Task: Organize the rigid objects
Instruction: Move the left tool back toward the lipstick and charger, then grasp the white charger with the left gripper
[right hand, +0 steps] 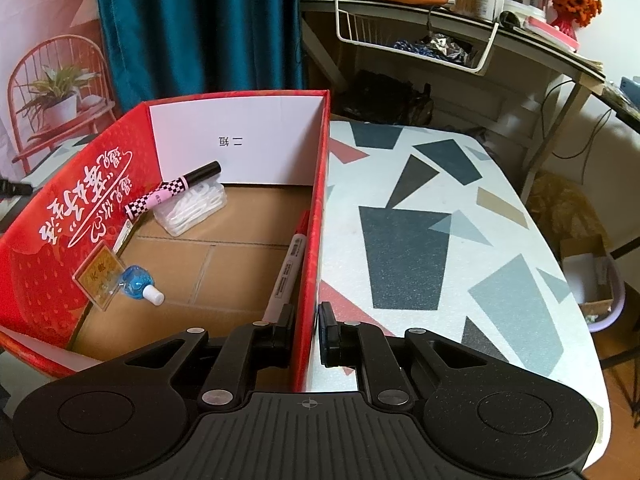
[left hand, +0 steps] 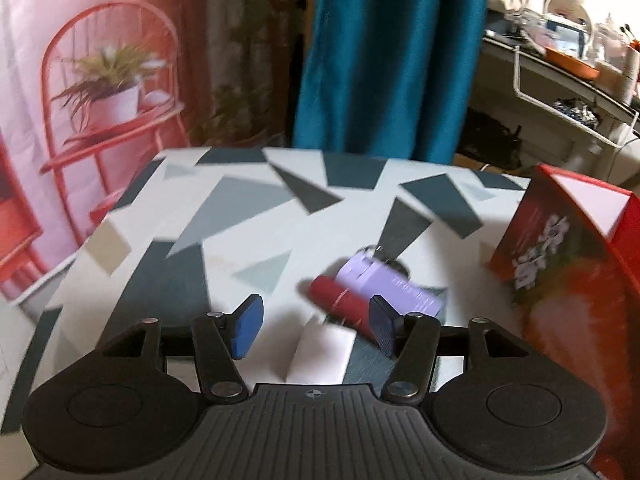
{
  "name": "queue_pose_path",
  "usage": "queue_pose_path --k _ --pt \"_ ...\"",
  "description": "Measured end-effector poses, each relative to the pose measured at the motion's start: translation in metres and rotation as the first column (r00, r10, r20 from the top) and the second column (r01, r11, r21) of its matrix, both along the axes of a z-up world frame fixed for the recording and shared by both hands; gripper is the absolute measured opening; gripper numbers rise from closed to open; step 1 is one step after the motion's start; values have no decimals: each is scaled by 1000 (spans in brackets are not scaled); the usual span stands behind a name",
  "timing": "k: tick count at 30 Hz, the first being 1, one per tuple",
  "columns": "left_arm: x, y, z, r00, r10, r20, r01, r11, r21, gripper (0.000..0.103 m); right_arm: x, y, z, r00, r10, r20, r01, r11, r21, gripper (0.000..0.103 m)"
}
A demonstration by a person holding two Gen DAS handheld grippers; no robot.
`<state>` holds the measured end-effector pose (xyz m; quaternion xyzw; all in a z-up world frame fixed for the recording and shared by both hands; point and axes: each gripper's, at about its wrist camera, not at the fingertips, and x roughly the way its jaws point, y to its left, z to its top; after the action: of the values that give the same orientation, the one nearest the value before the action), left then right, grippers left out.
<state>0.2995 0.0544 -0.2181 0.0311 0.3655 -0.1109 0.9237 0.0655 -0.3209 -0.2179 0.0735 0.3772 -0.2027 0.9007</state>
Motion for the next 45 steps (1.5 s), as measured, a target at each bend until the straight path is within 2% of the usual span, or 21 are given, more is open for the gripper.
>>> queue_pose_path --k 6,20,21,22,24,27,35,40,45 --pt "-1 0 -17 999 -32 -31 34 998 58 61 0 0 0 1000 3 -1 -3 1000 0 11" --pt "7 -15 -36 997 -25 -73 31 996 87 61 -1 -1 -1 1000 -2 12 2 1000 9 11" --pt "9 -15 -38 997 -18 -77 25 996 87 58 -1 -1 -1 1000 -2 12 2 1000 9 11" --pt "9 -16 -39 997 -10 -78 16 996 82 49 -1 -1 -1 1000 -2 13 2 1000 9 11" --pt "9 -17 -40 997 -11 -82 17 997 75 37 -1 -1 -1 1000 -3 14 3 1000 10 11" --pt "0 -22 -40 997 -39 -72 46 994 97 37 -1 0 -1 1000 -5 13 4 1000 10 11" --pt "-32 -29 -40 991 -107 -86 114 991 77 37 -1 0 -1 1000 -7 18 7 1000 12 11" --pt "-54 -48 -40 981 -176 -83 181 981 67 37 -1 0 -1 1000 -5 14 5 1000 8 11" --pt "-65 -69 -43 981 -184 -64 188 981 54 37 -1 0 -1 1000 -5 12 5 1000 6 11"
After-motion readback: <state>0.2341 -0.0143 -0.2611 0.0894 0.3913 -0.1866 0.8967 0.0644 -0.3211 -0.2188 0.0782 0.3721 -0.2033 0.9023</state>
